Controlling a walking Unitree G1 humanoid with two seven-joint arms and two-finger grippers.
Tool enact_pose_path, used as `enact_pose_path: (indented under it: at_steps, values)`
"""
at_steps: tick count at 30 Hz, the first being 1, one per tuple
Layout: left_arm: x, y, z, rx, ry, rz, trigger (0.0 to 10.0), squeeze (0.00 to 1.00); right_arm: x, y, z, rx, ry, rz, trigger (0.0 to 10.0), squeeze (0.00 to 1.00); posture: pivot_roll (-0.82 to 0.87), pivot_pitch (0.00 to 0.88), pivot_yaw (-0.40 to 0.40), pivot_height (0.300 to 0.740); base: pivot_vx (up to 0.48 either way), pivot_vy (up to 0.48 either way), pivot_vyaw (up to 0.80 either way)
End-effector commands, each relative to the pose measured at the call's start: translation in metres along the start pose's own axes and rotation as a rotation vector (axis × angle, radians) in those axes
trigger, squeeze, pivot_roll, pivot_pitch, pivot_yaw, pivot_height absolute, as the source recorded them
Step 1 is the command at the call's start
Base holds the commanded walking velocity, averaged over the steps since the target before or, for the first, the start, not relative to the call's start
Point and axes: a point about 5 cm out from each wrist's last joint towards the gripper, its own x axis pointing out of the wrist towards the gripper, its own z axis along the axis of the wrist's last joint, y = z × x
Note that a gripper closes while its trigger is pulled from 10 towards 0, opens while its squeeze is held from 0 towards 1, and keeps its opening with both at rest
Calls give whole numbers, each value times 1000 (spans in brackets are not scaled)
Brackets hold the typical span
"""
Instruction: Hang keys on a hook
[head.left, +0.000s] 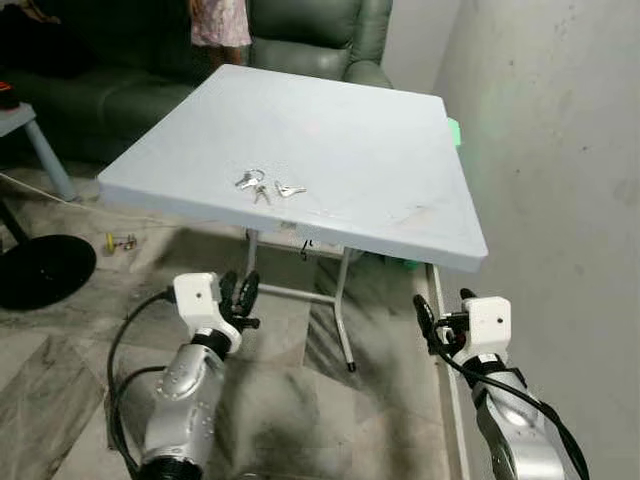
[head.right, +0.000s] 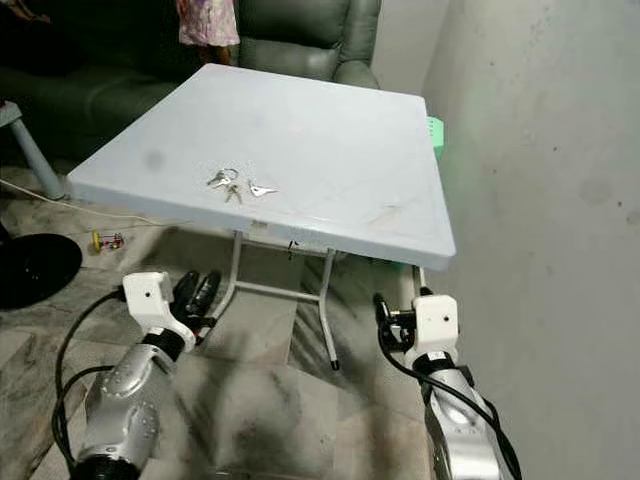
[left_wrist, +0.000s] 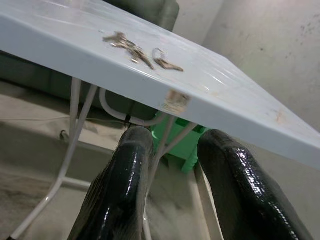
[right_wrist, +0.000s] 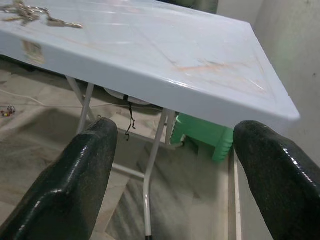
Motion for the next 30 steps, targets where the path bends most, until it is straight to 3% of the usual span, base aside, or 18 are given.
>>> enact_pose_path:
  at_steps: [1, 30]
  values:
    - [1, 0, 2, 3, -2, -1, 10000, 0, 1, -2, 4, -7, -11, -9, 10000, 0, 175, 0, -102, 736, 0, 480, 0]
    - [2, 1, 3, -6, -8, 8, 10000, 0, 2, 0, 5, -13, -3, 6, 10000, 0, 178, 0, -107, 736, 0, 480, 0]
